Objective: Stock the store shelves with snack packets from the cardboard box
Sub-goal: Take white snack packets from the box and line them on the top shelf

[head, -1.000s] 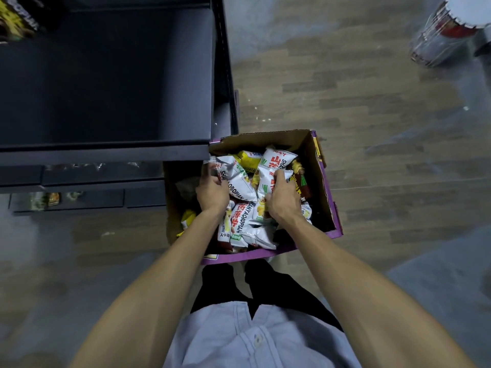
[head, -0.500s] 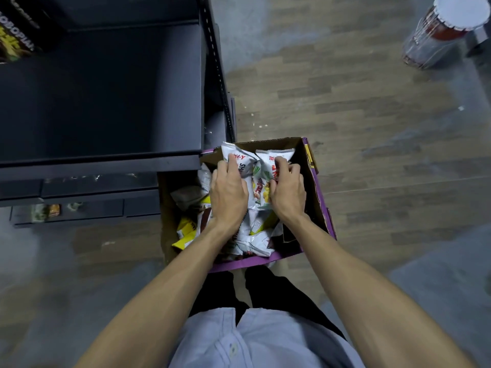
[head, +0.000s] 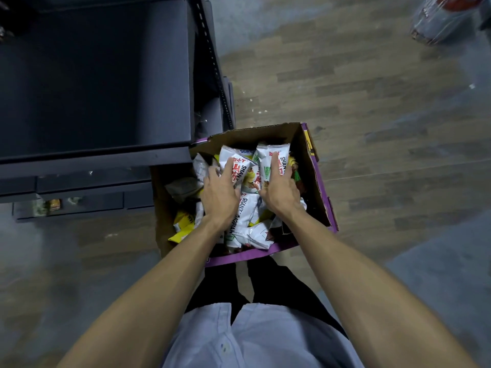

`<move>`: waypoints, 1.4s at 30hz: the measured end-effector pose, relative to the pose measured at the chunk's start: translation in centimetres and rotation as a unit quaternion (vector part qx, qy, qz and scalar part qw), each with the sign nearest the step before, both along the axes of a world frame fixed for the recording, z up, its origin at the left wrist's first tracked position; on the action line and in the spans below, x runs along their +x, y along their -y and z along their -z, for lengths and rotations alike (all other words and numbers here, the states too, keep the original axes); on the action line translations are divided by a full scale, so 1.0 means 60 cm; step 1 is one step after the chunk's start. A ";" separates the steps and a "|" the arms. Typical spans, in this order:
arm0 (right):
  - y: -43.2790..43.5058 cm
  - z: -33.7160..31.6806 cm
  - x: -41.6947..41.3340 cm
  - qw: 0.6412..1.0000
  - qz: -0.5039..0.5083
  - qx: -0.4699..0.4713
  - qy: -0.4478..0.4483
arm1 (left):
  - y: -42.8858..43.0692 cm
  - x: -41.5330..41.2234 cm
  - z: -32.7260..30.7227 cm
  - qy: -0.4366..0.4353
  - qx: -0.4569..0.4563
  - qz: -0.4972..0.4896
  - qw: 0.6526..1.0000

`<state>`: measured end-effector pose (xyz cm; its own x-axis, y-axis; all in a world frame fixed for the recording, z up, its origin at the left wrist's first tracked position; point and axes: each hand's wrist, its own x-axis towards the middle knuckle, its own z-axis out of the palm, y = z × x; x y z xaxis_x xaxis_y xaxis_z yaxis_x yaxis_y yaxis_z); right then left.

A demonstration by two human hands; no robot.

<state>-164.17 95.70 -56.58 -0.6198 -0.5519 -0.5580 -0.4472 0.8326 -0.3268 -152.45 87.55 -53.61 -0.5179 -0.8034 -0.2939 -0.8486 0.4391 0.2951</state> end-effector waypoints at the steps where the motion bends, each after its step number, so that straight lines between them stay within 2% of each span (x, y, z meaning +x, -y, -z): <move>1: 0.001 0.003 0.000 1.000 -0.002 0.005 0.001 | -0.003 -0.001 0.005 0.009 0.009 0.005 1.000; 10: -0.017 0.005 -0.004 1.000 0.010 0.001 0.008 | 0.016 -0.035 0.028 0.133 0.048 0.078 0.987; 20: -0.026 -0.009 -0.020 1.000 -0.008 -0.010 -0.011 | 0.042 -0.048 0.023 0.171 0.083 0.105 0.976; 30: -0.029 -0.090 -0.002 0.994 0.001 -0.091 -0.060 | -0.005 0.022 -0.055 0.066 0.035 0.018 0.997; 42: -0.064 -0.181 0.103 0.983 0.017 -0.122 -0.134 | 0.004 0.137 -0.125 -0.019 0.010 0.011 1.000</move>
